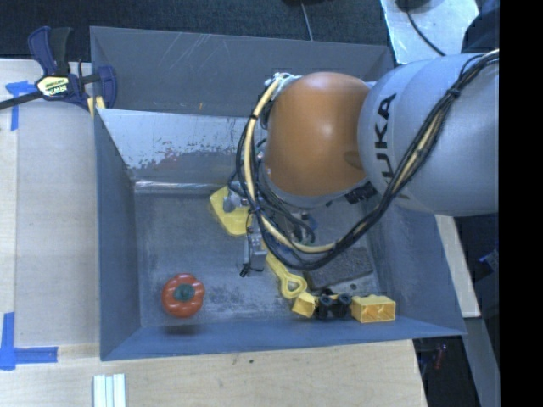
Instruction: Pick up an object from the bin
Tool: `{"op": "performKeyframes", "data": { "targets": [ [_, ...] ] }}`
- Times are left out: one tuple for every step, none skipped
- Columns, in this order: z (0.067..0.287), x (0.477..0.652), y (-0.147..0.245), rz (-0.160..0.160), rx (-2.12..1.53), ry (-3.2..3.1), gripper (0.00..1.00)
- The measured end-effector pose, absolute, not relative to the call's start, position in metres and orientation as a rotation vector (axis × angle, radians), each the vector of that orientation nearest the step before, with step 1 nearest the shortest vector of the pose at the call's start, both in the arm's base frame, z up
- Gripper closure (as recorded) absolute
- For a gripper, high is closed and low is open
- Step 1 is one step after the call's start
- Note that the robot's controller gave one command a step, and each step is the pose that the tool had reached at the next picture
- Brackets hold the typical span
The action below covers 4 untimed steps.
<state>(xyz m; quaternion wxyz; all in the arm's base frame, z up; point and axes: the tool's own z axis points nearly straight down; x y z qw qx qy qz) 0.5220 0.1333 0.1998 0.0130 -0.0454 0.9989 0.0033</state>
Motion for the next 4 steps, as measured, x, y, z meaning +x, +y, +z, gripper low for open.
{"op": "performKeyframes", "data": {
  "targets": [
    [0.248,0.553,0.125,0.011,-0.134,3.106,0.0],
    [0.186,0.576,0.111,0.013,0.318,3.107,0.0],
    [0.22,0.566,0.119,0.015,-0.07,3.106,1.0],
    [0.22,0.566,0.119,0.015,-0.069,3.106,1.0]
  ]
}}
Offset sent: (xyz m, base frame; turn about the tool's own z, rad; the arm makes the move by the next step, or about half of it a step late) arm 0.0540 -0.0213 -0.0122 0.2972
